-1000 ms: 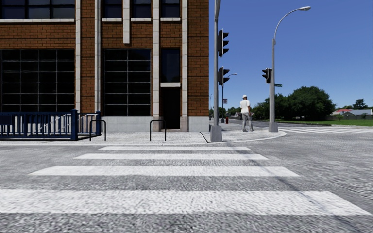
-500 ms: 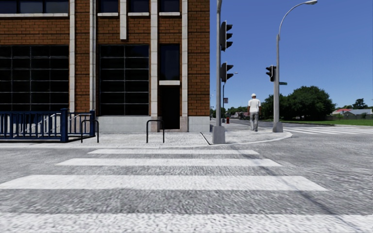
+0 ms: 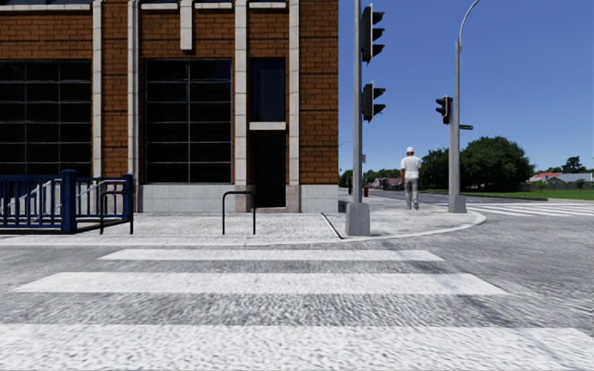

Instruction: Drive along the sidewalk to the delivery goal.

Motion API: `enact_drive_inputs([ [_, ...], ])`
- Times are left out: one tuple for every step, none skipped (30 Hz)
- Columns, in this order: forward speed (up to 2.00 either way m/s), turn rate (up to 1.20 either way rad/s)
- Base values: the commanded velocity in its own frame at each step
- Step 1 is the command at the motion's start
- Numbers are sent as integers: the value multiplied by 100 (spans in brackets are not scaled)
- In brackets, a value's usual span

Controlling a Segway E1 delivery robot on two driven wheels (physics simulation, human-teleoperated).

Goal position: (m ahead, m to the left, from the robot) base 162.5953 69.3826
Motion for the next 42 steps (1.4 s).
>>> enact_drive_inputs([
  [172, 0],
  [172, 0],
  [172, 0],
  [172, 0],
  [172, 0],
  [172, 0],
  [172, 0],
  [172, 0],
  [172, 0],
  [172, 0],
  [172, 0],
  [172, 0],
  [171, 0],
  [171, 0],
  [171, 0],
  [171, 0],
  [171, 0],
  [171, 0],
  [171, 0],
  [171, 0],
  [171, 0],
  [171, 0],
  [171, 0],
  [171, 0],
  [171, 0],
  [171, 0],
  [171, 0],
  [171, 0],
  [171, 0],
  [171, 0],
  [171, 0],
  [171, 0],
  [171, 0],
  [171, 0],
  [171, 0],
  [171, 0],
  [171, 0],
  [171, 0],
  [171, 0],
  [171, 0],
  [171, 0],
  [171, 0],
])
